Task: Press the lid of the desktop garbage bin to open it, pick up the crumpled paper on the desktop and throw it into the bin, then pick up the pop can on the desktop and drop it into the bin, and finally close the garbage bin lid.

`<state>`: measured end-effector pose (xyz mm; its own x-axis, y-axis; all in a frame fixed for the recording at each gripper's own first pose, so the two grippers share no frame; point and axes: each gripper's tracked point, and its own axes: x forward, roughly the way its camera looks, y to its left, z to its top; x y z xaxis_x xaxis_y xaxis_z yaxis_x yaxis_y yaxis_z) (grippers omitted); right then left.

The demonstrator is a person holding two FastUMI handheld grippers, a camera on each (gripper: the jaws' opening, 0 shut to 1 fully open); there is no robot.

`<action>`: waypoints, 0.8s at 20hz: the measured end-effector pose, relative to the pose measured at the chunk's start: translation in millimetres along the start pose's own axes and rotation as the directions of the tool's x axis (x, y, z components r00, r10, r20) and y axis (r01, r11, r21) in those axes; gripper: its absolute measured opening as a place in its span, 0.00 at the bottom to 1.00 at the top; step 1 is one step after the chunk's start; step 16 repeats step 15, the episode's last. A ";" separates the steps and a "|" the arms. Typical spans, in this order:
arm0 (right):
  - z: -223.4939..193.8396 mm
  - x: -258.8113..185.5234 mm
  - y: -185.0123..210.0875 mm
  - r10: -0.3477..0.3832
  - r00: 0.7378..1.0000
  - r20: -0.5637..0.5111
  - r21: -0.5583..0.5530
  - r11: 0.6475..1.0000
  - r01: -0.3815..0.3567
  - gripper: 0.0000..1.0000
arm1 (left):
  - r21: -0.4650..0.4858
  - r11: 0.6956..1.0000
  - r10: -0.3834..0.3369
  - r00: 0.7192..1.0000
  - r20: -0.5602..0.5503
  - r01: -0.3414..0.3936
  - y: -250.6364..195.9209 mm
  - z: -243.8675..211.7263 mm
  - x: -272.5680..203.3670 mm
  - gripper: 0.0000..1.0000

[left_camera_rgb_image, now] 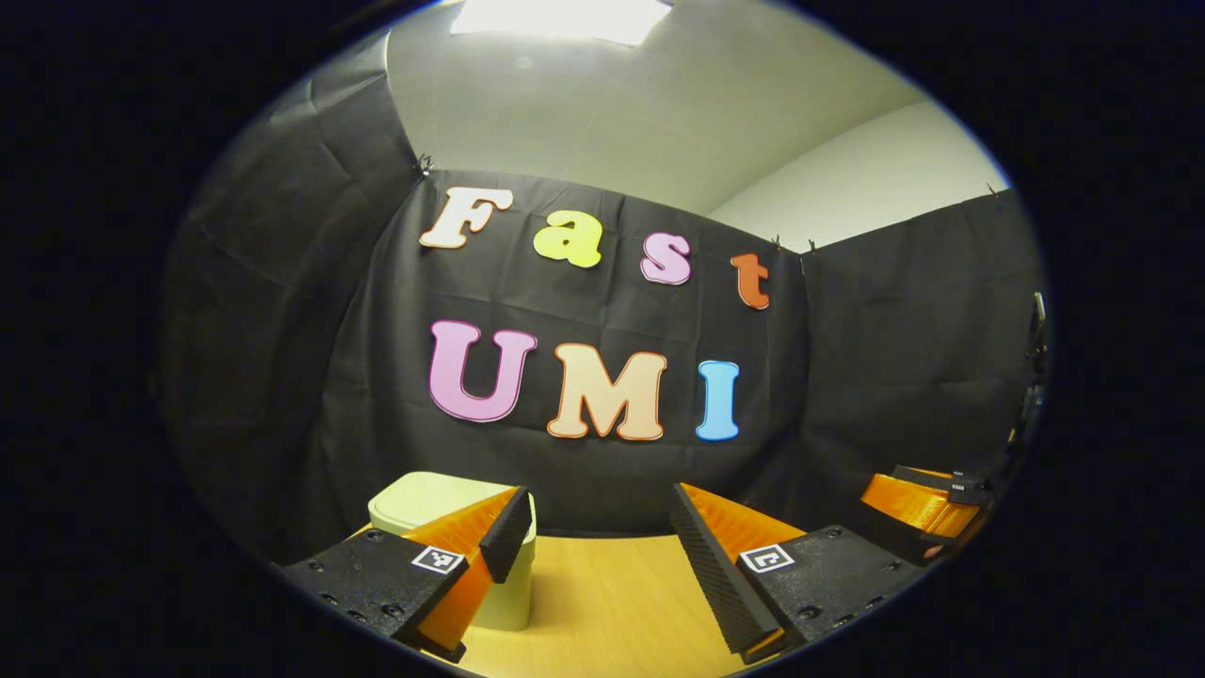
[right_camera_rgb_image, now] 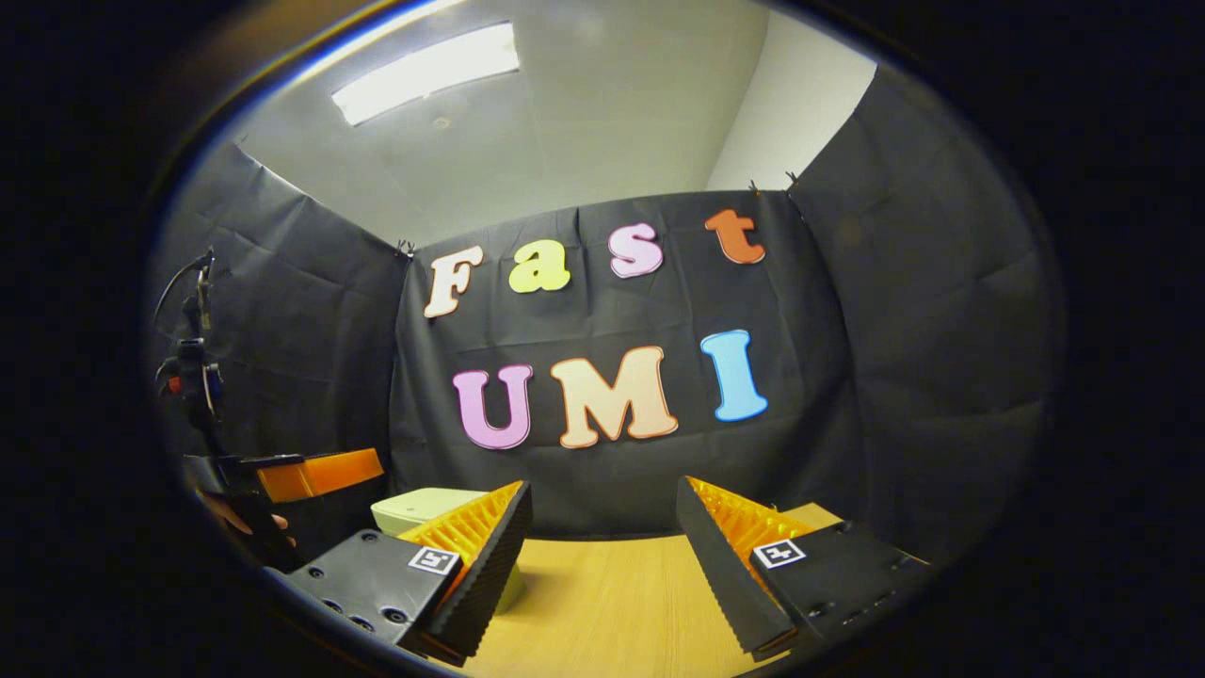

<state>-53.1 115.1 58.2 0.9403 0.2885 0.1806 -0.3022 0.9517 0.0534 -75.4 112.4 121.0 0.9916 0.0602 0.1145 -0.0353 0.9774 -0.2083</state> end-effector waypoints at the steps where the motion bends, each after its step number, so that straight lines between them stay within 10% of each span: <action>1: 0.6 0.5 2.8 0.019 1.000 0.000 -0.002 1.000 -0.019 0.96 | 0.004 1.000 -0.002 1.000 0.010 0.002 -6.1 3.1 -1.6 0.90; 16: 9.5 4.9 -8.6 0.029 0.999 0.014 -0.012 0.999 -0.029 0.96 | 0.024 1.000 -0.017 1.000 0.019 0.017 -23.9 4.0 6.6 0.89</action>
